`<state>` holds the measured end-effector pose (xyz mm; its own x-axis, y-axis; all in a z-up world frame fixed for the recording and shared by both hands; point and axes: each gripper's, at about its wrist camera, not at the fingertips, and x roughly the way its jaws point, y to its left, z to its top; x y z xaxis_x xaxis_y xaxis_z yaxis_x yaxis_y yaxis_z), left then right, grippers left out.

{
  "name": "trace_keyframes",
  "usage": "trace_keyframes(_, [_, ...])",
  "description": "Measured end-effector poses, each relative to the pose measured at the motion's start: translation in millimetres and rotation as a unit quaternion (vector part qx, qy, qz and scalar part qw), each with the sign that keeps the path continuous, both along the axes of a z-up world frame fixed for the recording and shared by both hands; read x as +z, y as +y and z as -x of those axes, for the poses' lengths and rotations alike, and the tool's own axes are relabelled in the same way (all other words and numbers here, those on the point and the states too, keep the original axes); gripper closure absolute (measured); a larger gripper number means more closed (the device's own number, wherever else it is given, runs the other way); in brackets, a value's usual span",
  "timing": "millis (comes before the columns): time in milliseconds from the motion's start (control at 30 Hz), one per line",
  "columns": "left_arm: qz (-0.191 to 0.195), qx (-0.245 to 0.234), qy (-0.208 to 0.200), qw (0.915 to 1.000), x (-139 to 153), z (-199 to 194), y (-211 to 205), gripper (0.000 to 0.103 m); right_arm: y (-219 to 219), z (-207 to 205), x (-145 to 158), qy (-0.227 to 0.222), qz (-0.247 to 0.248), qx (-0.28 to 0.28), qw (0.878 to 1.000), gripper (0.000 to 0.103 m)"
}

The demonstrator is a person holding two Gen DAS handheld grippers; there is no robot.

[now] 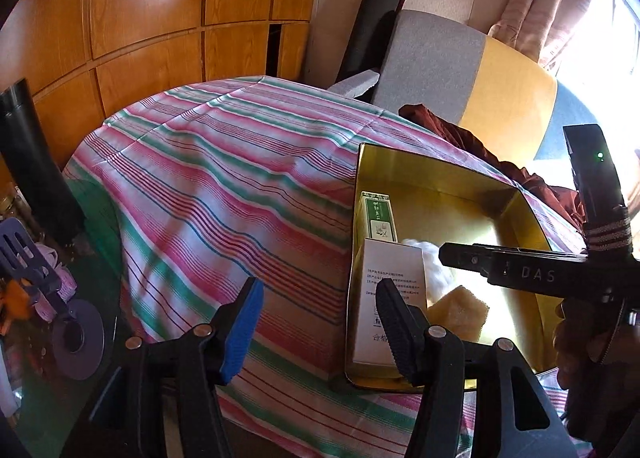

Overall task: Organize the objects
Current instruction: 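Lower the clear plastic bundle into the gold tray and open the right tool, then move both tools back to the table items, left tool toward the purple pouch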

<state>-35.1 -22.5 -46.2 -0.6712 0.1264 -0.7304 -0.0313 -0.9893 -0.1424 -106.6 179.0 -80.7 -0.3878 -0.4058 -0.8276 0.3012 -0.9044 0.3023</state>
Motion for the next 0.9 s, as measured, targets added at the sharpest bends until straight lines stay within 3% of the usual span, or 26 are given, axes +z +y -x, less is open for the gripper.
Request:
trace_keyframes(167, [0.000,-0.005,0.000,1.0000,0.2,-0.8,5.5,0.043,12.0,-8.4,10.6,0.015,0.001,-0.014,1.000,0.053])
trace_keyframes(300, [0.004,-0.014,0.005,0.9999,3.8,-3.1,13.4,0.041,22.8,-18.1,19.9,0.031,-0.012,-0.031,0.999,0.042])
trace_keyframes(400, [0.008,-0.022,0.012,0.9997,8.8,-6.4,20.6,0.039,31.8,-27.7,26.7,0.049,-0.025,-0.044,0.998,0.041])
trace_keyframes(500, [0.013,-0.032,0.019,0.9992,14.2,-9.4,28.0,0.037,43.5,-37.9,33.0,0.064,-0.034,-0.057,0.996,0.028])
trace_keyframes(900, [0.027,-0.082,0.034,0.9957,28.1,-19.0,65.2,0.034,126.3,-77.8,50.7,0.090,-0.056,-0.132,0.986,0.027])
